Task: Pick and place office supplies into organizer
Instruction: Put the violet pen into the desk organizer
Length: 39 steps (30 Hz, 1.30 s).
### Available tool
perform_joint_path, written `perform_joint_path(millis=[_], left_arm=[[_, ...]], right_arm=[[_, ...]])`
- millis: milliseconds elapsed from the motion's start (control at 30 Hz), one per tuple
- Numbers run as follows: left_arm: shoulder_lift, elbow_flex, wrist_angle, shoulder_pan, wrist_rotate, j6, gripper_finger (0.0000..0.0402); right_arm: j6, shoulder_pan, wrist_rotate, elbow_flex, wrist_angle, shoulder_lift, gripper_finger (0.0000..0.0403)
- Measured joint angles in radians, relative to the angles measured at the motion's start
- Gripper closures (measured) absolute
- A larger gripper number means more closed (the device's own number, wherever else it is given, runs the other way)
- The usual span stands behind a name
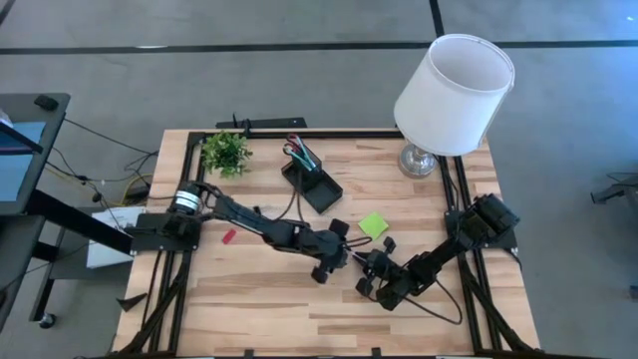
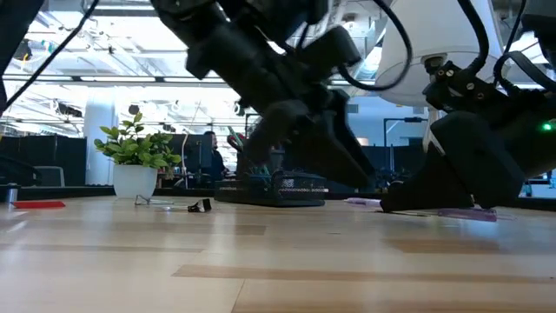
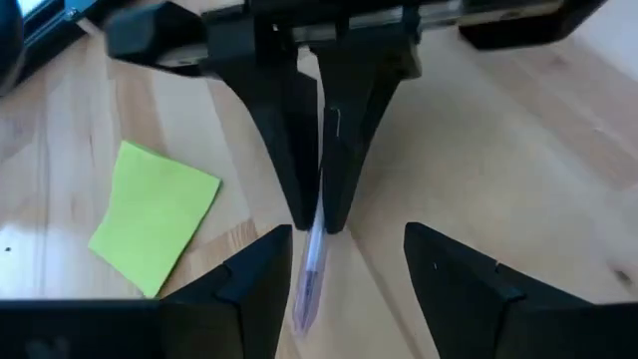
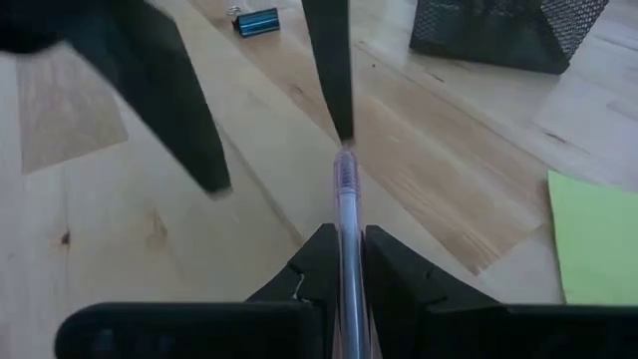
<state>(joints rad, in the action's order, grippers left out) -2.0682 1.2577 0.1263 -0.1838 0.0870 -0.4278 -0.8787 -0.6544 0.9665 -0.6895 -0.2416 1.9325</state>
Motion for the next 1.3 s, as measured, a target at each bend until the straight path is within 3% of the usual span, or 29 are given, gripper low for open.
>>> perform_joint_path(millis=[433, 1300], left_arm=[[-0.031, 0.012, 0.031, 0.034, 0.004, 0.019, 0.0209], [-0.029, 0.012, 0.052, -0.011, 0.059, 0.035, 0.021]], right_arm=[[0.114, 0.0, 0.003, -0.001, -0.01, -0.12, 0.0365], [0.139, 0.047, -0.061, -0.001, -0.032, -0.119, 0.0363]])
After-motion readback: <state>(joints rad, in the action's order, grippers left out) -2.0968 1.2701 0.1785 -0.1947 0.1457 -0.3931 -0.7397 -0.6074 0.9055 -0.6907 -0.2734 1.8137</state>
